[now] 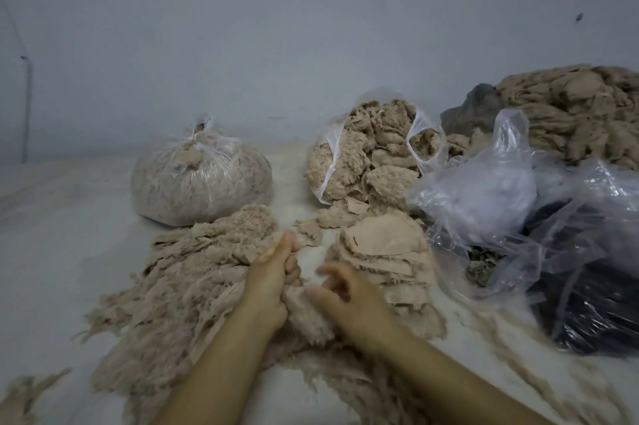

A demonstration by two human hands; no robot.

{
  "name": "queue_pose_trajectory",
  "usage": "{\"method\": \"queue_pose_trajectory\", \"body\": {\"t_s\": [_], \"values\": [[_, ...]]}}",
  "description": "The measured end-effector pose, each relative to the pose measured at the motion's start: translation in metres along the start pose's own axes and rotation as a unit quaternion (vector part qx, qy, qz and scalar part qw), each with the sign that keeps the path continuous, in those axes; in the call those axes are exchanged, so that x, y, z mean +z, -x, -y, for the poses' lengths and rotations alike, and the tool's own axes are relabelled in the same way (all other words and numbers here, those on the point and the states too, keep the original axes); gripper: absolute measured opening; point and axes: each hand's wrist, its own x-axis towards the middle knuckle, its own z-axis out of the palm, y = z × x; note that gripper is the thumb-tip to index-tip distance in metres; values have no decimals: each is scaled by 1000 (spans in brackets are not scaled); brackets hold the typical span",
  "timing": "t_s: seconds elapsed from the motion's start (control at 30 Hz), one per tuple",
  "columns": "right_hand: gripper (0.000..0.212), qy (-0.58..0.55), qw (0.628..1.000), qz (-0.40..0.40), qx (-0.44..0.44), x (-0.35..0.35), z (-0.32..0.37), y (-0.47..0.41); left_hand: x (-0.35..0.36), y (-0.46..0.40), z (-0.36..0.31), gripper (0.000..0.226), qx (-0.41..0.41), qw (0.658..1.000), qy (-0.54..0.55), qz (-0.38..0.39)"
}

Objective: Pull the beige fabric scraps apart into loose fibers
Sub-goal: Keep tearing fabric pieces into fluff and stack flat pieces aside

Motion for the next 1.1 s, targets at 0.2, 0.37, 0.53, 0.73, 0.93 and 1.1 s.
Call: {"method": "queue_pose_trajectory", "body": {"t_s": [0.2,0.37,0.53,0.73,0.93,1.1], "values": [[16,-206,977,-55,27,16,-9,3,-14,12,11,35,-44,990,-127,44],[6,-274,956,-82,63,14,-11,0,-28,23,13,29,-111,978,-96,150],[18,-278,949,-110,100,10,-23,-2,-40,23,10,20,-184,970,-25,156],[29,-179,979,-96,2,12,-20,8,-33,25,14,14,-140,982,-44,116],[26,-104,993,13,-62,10,-26,14,-35,23,15,14,-125,986,-72,84],[29,-140,986,-84,-23,14,-22,4,-34,31,19,47,-116,973,-146,138]]}}
